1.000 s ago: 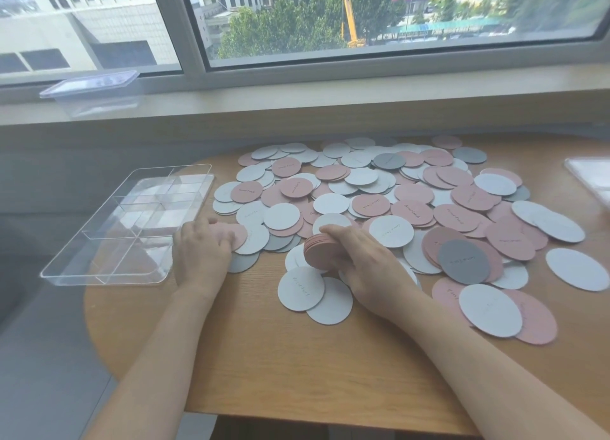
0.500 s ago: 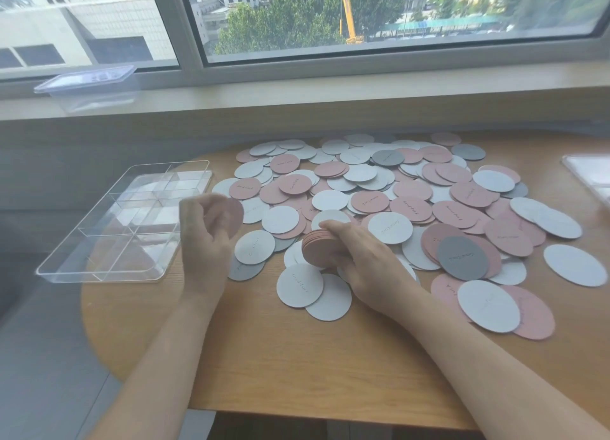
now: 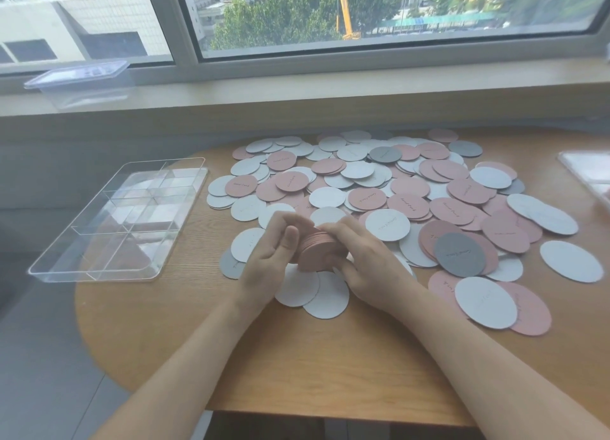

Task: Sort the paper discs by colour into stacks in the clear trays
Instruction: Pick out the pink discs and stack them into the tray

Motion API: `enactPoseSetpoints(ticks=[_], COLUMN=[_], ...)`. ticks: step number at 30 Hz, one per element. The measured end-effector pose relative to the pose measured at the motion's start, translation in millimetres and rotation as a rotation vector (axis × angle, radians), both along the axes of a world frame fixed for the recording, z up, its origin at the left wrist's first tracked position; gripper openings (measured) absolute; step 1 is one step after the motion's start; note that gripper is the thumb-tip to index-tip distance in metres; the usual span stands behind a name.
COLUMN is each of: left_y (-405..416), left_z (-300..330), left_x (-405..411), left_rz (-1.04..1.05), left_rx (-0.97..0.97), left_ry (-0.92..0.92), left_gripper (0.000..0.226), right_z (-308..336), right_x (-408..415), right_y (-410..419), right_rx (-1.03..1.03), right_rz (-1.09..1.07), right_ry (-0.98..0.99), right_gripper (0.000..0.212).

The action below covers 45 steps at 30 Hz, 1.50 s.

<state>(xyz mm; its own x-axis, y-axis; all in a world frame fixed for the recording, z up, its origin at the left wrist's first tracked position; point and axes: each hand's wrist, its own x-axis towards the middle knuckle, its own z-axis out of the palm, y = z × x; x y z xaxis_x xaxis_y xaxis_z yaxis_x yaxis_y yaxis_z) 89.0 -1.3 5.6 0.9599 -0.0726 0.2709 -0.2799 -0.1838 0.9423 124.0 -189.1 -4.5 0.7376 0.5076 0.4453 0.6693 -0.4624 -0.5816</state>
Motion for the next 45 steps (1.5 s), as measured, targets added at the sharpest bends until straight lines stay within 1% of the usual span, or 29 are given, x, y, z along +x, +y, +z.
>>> enactPoseSetpoints(ticks=[2, 4, 5, 8, 9, 10, 11, 13, 16, 18, 21, 24, 26, 28, 32, 34, 36, 41, 45], left_y=[0.7, -0.5, -0.8, 2.0, 5.2, 8.4, 11.5, 13.1, 9.7, 12.0, 18.3, 23.3, 26.6, 30.4, 32.2, 29.8, 27.8, 30.0, 24.4], left_z=[-5.5, -9.6, -10.6, -12.2, -13.4, -14.3, -16.0, -18.8, -21.9, -21.6, -18.8, -17.4, -19.7, -19.4, -5.6, -1.1, -0.3, -4.4, -5.4], left_x=[2.2, 2.9, 2.6, 3.2, 4.2, 5.1, 6.6, 8.3, 8.7, 9.5, 12.1, 13.7, 17.0, 22.3, 37.3, 43.8, 47.0, 45.5, 42.2], left_rz=[-0.043, -0.057, -0.044, 0.061, 0.107, 0.145, 0.164, 0.163, 0.149, 0.151, 0.222, 0.429, 0.506, 0.502, 0.464, 0.447, 0.445, 0.477, 0.539], left_rx=[0.069, 0.201, 0.308, 0.707, 0.796, 0.837, 0.843, 0.842, 0.936, 0.972, 0.968, 0.941, 0.964, 0.978, 0.953, 0.977, 1.005, 1.000, 0.982], left_ry=[-0.001, -0.032, -0.058, -0.169, -0.218, -0.259, -0.288, -0.312, -0.345, -0.376, -0.369, -0.368, -0.332, -0.266, -0.143, -0.079, -0.075, -0.113, -0.177], left_gripper=[0.057, 0.069, 0.073, 0.078, 0.076, 0.072, 0.067, 0.059, 0.059, 0.059, 0.053, 0.037, 0.026, 0.023, 0.028, 0.029, 0.027, 0.027, 0.019], right_z=[1.1, 1.5, 1.6, 2.3, 3.0, 3.4, 3.4, 2.2, -2.6, -2.6, 0.1, 0.5, -0.4, -0.7, -1.5, -1.4, -0.9, -0.5, 1.1], right_x=[-0.1, -0.5, -1.1, -1.4, -1.0, -0.2, 0.8, 3.3, 6.7, 8.4, 7.6, 6.8, 7.3, 7.4, 7.0, 6.9, 7.0, 6.2, 4.4], right_y=[-0.1, -0.6, -1.2, -3.2, -3.8, -4.2, -4.5, -4.4, -4.6, -6.2, -8.2, -8.4, -8.6, -8.8, -8.0, -8.2, -8.6, -7.4, -6.9], right_rx=[0.018, 0.025, 0.027, 0.041, 0.057, 0.075, 0.086, 0.054, -0.099, -0.134, -0.105, -0.050, -0.030, -0.030, -0.029, -0.030, -0.033, -0.025, -0.022], right_rz=[-0.002, -0.013, -0.023, -0.082, -0.102, -0.123, -0.142, -0.161, -0.160, -0.160, -0.160, -0.181, -0.188, -0.182, -0.179, -0.181, -0.179, -0.177, -0.186], right_ry=[0.009, 0.004, -0.002, -0.040, -0.057, -0.072, -0.084, -0.089, -0.102, -0.114, -0.133, -0.118, -0.107, -0.103, -0.094, -0.085, -0.080, -0.061, -0.040], right_gripper=[0.038, 0.033, 0.033, 0.039, 0.038, 0.036, 0.035, 0.042, 0.059, 0.063, 0.060, 0.053, 0.052, 0.050, 0.047, 0.048, 0.048, 0.048, 0.049])
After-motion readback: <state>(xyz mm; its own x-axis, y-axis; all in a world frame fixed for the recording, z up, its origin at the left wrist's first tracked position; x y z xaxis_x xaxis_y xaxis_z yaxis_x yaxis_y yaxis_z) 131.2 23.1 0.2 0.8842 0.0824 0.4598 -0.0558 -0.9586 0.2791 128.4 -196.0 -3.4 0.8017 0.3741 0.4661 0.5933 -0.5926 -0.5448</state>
